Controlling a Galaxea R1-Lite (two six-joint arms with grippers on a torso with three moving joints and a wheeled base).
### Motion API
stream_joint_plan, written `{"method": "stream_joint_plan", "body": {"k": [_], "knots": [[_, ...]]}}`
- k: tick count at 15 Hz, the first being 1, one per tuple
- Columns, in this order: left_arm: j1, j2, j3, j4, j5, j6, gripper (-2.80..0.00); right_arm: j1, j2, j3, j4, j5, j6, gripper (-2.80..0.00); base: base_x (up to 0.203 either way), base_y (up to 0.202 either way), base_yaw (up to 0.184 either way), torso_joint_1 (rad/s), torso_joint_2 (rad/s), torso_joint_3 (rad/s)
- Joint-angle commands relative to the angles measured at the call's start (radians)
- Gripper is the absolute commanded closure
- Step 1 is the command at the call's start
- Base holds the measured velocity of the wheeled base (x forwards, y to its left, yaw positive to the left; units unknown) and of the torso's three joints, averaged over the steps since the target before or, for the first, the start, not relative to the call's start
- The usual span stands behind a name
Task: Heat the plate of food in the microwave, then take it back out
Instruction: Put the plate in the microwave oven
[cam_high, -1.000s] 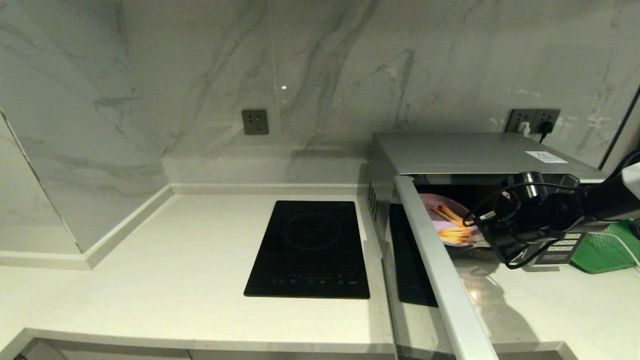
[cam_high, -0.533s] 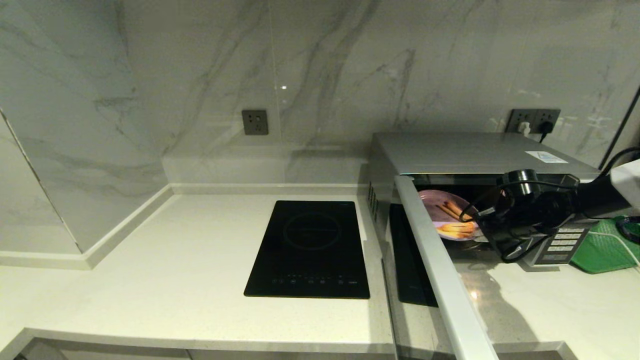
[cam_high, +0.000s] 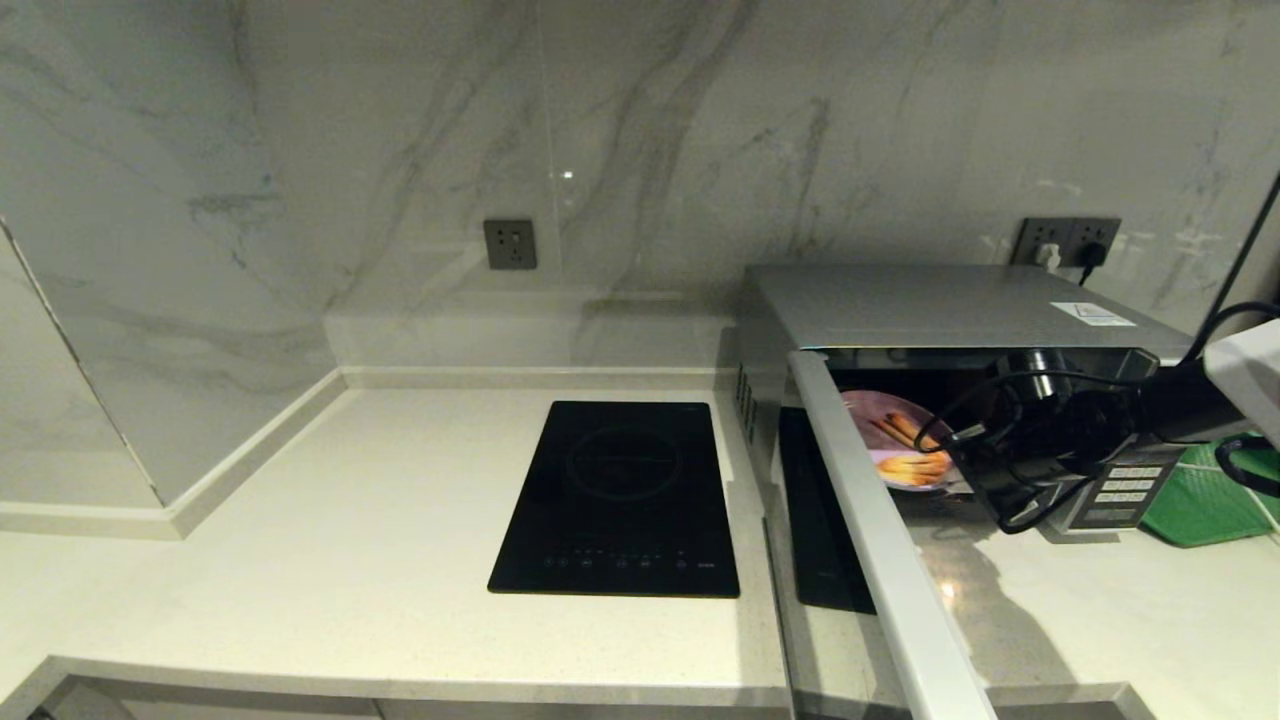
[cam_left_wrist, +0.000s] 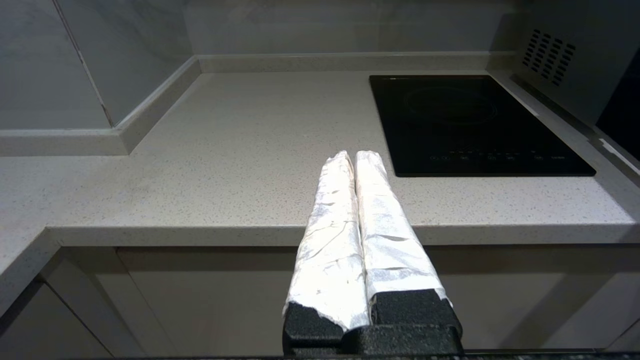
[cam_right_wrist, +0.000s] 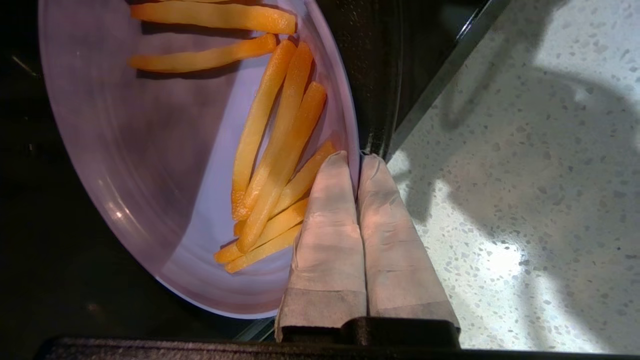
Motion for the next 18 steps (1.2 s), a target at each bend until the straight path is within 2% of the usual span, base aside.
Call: {"method": "stream_joint_plan", "body": {"k": [1,7,8,14,18], "knots": [[-0.001,0.000,0.000,0.000,0.001,-0.001,0.00,0.000,-0.018,0.011,-0.001,0.005,0.005,0.00,0.000,0.000,0.000,0.000,0.00,0.000],[-0.001,0.000,0.000,0.000,0.001,-0.001,0.00,0.000,-0.046,0.033,-0.003,0.028,0.002,0.00,0.000,0.000,0.000,0.000,0.00,0.000],[-0.001,0.000,0.000,0.000,0.001,-0.001,0.00,0.000,-0.045,0.033,-0.003,0.027,0.000,-2.80,0.000,0.000,0.000,0.000,0.00,0.000],[-0.001,0.000,0.000,0.000,0.001,0.000,0.00,0.000,-0.062,0.037,-0.004,0.023,-0.008,-2.80,0.000,0.000,0.000,0.000,0.00,0.000],[-0.001,0.000,0.000,0.000,0.001,0.000,0.00,0.000,-0.144,0.099,-0.005,0.027,-0.013,-2.80,0.000,0.000,0.000,0.000,0.00,0.000]]}}
